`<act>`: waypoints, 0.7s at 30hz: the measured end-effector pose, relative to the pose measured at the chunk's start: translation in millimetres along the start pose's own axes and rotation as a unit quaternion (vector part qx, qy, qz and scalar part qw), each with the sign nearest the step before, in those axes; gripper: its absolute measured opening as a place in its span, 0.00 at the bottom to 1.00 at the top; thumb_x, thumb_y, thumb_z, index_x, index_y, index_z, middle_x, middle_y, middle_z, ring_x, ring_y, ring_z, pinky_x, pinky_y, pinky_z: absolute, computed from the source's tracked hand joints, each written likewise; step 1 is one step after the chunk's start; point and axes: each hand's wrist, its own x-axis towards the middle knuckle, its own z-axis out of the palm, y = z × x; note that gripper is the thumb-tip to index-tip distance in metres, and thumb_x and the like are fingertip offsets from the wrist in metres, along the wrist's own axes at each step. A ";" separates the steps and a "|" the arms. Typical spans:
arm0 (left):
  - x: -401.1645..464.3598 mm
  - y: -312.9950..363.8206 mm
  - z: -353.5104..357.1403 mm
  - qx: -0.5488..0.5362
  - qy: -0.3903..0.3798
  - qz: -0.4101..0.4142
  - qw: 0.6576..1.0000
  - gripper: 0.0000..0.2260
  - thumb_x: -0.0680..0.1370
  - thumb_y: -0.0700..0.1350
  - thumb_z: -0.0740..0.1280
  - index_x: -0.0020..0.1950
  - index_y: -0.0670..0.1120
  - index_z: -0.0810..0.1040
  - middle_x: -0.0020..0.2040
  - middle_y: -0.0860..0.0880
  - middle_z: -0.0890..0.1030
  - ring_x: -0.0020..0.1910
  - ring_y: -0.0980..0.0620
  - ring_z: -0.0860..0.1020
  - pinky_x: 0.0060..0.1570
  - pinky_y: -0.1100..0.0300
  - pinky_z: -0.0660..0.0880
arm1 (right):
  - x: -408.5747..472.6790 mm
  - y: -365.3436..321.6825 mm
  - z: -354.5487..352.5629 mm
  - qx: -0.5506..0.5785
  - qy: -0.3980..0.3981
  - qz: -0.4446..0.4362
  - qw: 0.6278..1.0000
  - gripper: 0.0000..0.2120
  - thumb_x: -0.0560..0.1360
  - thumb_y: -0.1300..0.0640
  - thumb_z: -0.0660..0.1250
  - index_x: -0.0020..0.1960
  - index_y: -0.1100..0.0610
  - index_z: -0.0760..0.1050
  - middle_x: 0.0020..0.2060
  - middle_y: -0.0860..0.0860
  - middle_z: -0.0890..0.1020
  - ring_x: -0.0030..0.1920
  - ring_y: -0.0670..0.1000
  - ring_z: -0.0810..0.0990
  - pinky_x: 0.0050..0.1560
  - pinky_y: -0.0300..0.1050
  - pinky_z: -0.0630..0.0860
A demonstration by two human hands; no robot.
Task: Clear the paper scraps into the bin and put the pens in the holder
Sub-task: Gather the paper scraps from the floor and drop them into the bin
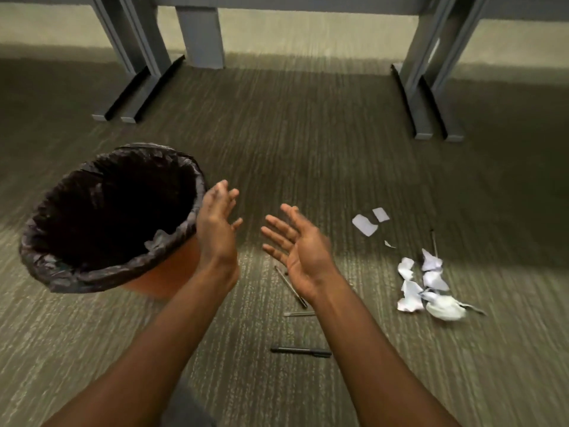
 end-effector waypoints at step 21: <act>-100.8 -269.6 181.3 0.497 -0.429 0.143 0.740 0.27 0.76 0.51 0.67 0.74 0.46 0.69 0.69 0.43 0.74 0.67 0.42 0.73 0.67 0.48 0.71 | -29.7 -6.7 -306.2 -0.421 0.500 -0.105 0.749 0.14 0.71 0.60 0.72 0.57 0.53 0.82 0.54 0.58 0.85 0.57 0.63 0.81 0.56 0.51 0.75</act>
